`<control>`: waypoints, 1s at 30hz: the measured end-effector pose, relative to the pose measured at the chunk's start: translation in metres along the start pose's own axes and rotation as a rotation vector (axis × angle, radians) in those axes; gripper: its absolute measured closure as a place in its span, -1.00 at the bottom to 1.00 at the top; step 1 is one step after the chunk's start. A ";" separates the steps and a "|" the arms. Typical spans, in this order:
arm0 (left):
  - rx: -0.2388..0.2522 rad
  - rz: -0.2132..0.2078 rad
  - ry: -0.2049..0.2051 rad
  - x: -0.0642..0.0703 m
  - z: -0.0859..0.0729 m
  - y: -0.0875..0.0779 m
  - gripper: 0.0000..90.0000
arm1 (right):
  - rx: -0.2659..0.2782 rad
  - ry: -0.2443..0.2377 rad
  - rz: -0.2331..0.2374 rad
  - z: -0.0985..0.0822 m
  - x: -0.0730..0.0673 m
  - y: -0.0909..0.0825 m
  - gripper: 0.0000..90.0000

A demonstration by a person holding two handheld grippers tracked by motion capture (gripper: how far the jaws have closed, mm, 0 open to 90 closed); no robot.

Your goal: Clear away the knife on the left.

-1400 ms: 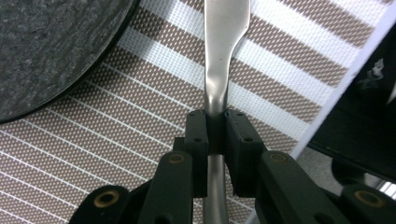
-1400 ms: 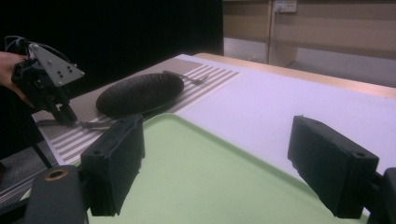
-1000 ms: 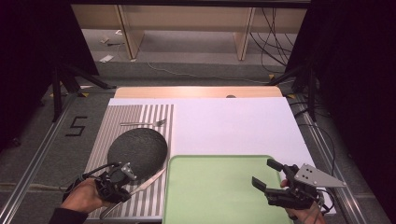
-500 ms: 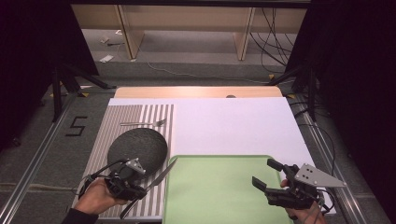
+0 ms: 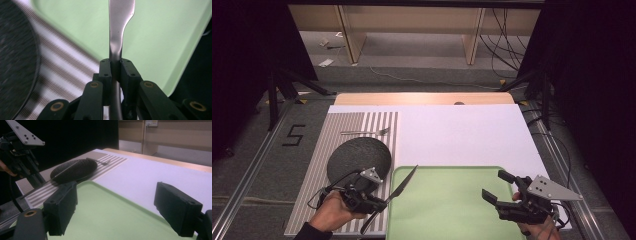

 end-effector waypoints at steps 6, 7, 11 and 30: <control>-0.038 -0.025 0.046 0.020 0.012 0.011 0.77 | 0.003 0.001 0.000 0.000 0.000 0.000 -0.56; -0.042 -0.028 0.049 0.021 0.014 0.013 0.77 | 0.000 0.001 0.000 0.000 0.000 0.000 -0.56; -0.071 -0.038 0.060 0.029 0.023 0.025 0.77 | -0.002 0.002 0.001 0.000 0.000 0.000 -0.56; -0.147 -0.052 0.072 0.038 0.036 0.057 0.77 | 0.002 0.003 0.003 0.000 0.000 0.000 -0.56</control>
Point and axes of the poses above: each handheld gripper's, and its own axes: y roughly forward along the jaws, z roughly out of its top, x roughly to its right, the point moved 10 cm from there along y, roughly forward along the jaws, and after that the axes turned 7 degrees about -y, right-handed, at the moved point
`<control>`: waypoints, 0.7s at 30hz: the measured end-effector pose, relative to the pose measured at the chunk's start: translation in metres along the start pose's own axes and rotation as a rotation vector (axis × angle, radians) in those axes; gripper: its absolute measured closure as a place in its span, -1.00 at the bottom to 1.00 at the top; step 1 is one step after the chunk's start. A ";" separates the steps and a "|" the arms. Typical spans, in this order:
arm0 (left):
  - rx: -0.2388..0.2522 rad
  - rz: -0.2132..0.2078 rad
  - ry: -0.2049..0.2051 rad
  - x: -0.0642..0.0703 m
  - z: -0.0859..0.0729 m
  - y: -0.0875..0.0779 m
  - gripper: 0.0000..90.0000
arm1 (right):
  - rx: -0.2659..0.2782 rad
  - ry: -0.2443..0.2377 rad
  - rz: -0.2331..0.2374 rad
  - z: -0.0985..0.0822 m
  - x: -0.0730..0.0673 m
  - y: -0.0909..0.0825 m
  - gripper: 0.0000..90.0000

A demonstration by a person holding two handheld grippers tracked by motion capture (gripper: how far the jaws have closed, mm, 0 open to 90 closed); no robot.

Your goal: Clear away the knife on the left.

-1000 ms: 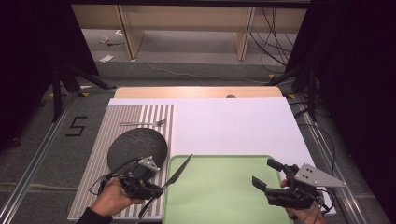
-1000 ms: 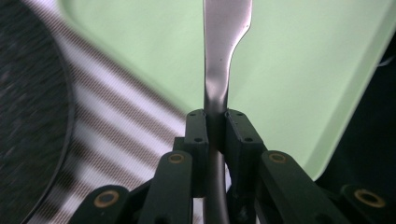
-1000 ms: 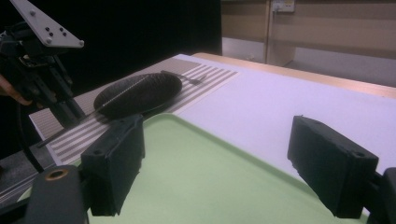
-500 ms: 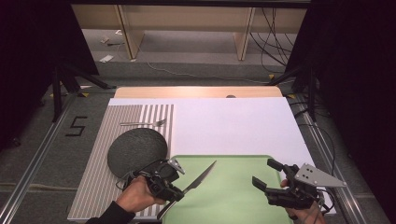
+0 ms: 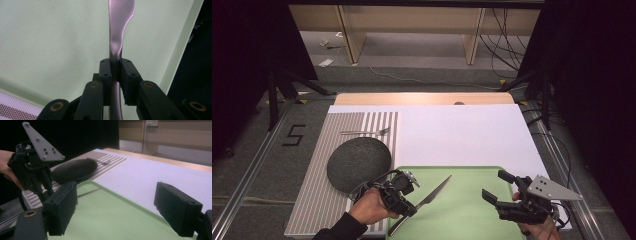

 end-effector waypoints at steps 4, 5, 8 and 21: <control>-0.022 -0.002 0.000 0.001 0.002 0.009 0.77 | 0.000 -0.001 0.000 0.000 0.000 0.000 -0.56; -0.027 0.000 0.004 0.001 0.003 0.011 0.77 | 0.001 -0.002 0.000 0.000 0.000 0.000 -0.56; -0.049 -0.004 0.010 0.003 0.003 0.018 0.77 | 0.000 -0.001 0.001 0.000 0.000 0.000 -0.56; -0.108 -0.010 -0.047 -0.004 0.005 0.037 0.76 | -0.001 -0.004 0.003 0.000 -0.001 0.000 -0.56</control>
Point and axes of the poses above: each handheld gripper's, and its own axes: y roughly forward along the jaws, z roughly out of its top, x roughly to its right, the point moved 10 cm from there along y, roughly forward along the jaws, and after that the axes turned 7 degrees about -y, right-handed, at the moved point
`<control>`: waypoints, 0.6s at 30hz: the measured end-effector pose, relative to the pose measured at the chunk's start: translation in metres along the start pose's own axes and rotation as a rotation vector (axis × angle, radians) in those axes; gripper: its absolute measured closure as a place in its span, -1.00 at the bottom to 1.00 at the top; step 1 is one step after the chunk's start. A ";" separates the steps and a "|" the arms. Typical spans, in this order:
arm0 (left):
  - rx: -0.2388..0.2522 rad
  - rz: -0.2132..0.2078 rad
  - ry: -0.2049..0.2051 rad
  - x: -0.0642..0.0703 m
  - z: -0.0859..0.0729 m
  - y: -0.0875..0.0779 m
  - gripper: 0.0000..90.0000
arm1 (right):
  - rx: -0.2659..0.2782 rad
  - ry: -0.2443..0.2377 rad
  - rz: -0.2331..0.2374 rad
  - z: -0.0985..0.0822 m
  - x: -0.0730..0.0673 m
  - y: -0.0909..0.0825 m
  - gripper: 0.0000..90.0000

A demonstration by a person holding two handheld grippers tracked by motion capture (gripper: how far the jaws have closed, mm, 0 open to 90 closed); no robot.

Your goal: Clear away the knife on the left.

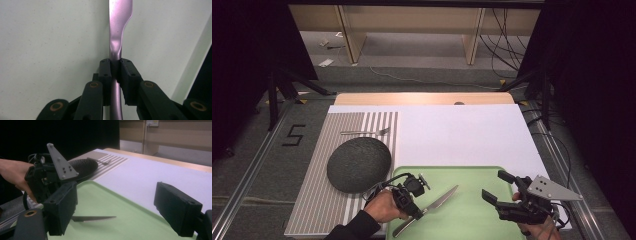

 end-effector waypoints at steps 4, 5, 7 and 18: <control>-0.005 0.008 -0.014 -0.001 0.000 0.002 0.76 | 0.000 -0.001 0.001 0.000 0.000 0.000 -0.56; -0.001 0.012 -0.018 -0.001 0.000 0.002 0.76 | 0.003 0.000 0.001 0.000 0.000 0.000 -0.56; 0.010 0.009 -0.019 -0.002 0.000 0.002 0.75 | 0.002 0.001 0.002 0.000 0.000 0.000 -0.56; 0.164 0.013 0.093 0.015 0.018 -0.013 0.30 | 0.000 -0.004 0.005 0.000 -0.001 0.000 -0.56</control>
Point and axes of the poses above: each handheld gripper's, and its own axes: y roughly forward along the jaws, z roughly out of its top, x roughly to its right, the point moved 10 cm from there along y, roughly forward along the jaws, and after that the axes turned 7 degrees about -y, right-handed, at the moved point
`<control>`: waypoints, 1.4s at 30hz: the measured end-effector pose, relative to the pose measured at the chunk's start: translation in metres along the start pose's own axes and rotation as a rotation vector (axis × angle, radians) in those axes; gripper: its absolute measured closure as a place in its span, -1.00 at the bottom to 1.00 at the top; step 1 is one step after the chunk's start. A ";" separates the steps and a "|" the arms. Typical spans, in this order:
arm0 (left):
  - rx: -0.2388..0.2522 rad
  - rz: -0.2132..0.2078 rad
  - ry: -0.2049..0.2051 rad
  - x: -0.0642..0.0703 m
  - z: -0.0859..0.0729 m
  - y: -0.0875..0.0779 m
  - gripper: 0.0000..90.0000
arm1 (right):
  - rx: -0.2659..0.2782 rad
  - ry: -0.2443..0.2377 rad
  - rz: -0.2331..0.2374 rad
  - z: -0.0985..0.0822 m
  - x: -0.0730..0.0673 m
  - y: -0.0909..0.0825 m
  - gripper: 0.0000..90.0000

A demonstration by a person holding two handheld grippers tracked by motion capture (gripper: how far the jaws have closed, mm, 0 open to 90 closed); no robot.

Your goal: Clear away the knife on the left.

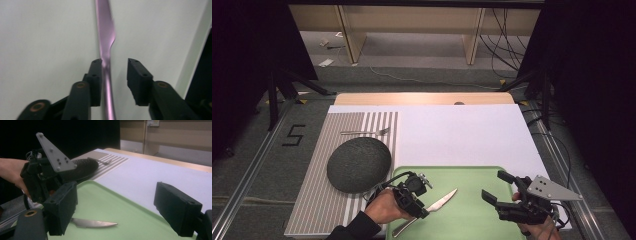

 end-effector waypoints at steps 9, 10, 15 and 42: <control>-0.004 0.011 0.071 0.006 0.009 0.020 0.75 | -0.001 0.002 0.002 0.000 0.000 0.000 -0.56; -0.003 0.016 0.077 0.005 0.009 0.021 0.81 | 0.000 0.000 0.001 0.000 0.000 0.000 -0.56; -0.025 0.020 0.074 0.003 0.008 0.028 0.99 | -0.001 -0.001 0.002 0.000 0.000 0.000 -0.55; 0.003 0.123 -0.019 -0.026 0.011 0.023 0.99 | -0.004 -0.001 0.003 0.000 0.000 0.000 -0.55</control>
Point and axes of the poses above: each handheld gripper's, and its own axes: y roughly forward along the jaws, z roughly out of its top, x roughly to its right, the point moved 10 cm from there along y, roughly forward along the jaws, and after that the axes turned 7 degrees about -y, right-handed, at the moved point
